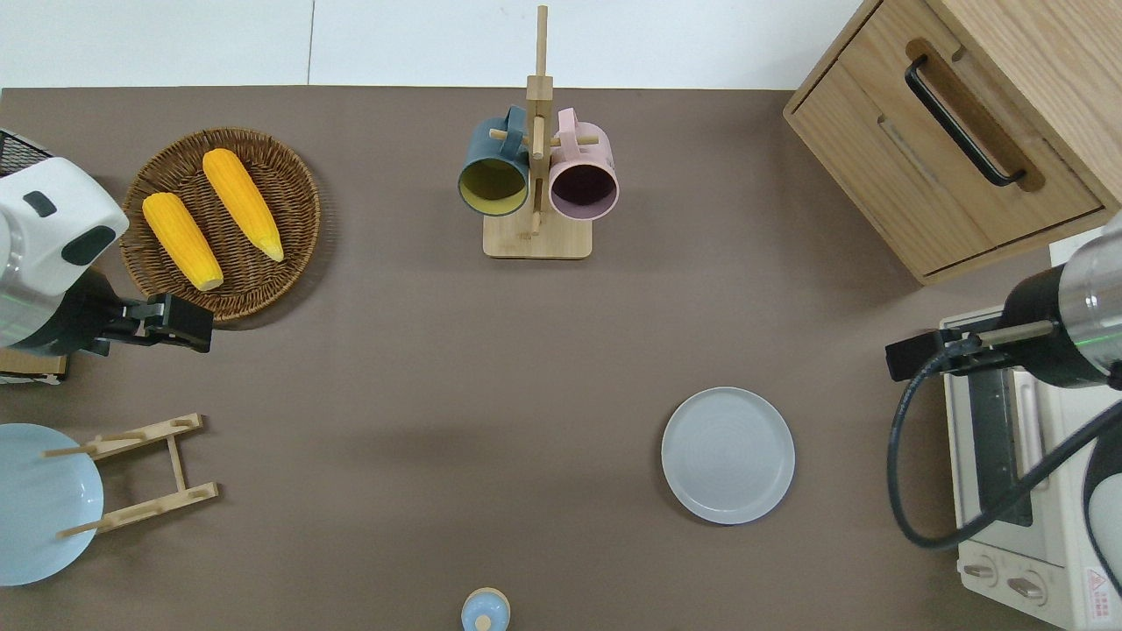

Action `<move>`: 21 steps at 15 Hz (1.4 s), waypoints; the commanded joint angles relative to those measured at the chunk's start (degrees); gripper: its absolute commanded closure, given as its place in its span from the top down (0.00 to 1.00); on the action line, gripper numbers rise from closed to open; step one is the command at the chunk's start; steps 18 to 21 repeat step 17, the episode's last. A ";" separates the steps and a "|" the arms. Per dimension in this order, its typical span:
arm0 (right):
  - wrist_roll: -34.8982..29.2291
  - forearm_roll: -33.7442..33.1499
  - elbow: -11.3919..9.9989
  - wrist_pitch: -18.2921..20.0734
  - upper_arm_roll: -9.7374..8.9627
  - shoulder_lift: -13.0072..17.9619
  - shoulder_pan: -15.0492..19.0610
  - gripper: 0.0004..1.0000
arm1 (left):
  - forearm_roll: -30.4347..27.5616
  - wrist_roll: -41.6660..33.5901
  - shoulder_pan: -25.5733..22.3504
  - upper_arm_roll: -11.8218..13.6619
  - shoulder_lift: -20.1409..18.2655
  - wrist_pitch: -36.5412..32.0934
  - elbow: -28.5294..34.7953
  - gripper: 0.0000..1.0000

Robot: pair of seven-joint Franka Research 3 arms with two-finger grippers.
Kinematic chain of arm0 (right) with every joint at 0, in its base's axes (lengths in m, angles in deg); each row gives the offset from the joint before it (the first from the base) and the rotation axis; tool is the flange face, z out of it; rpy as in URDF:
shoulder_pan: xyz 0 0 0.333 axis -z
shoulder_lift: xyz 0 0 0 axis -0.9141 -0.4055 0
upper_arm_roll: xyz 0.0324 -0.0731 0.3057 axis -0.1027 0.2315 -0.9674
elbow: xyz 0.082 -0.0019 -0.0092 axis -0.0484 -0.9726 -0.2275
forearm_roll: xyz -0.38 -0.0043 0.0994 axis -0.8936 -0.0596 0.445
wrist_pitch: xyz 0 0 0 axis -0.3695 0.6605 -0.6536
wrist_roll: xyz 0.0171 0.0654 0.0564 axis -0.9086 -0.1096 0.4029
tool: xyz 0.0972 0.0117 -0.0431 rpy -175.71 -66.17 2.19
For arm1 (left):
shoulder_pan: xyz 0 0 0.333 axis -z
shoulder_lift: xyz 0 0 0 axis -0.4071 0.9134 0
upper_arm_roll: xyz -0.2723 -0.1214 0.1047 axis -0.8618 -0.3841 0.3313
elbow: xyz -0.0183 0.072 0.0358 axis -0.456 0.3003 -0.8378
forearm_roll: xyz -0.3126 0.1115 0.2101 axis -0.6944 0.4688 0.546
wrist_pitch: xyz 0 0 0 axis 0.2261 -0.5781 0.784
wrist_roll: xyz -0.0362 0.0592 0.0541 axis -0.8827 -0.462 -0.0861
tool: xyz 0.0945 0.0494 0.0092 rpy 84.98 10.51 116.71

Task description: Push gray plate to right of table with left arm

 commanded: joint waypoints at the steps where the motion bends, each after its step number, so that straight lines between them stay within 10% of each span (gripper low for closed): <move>1: -0.05 0.59 0.46 0.85 -0.86 0.17 1.16 0.98 | -0.43 -0.48 -0.90 -0.36 -1.93 2.09 2.88 0.99; 21: -0.05 0.59 0.46 0.94 -0.77 0.17 1.16 0.98 | -1.22 -3.38 -1.60 -0.28 -0.26 6.04 3.14 0.99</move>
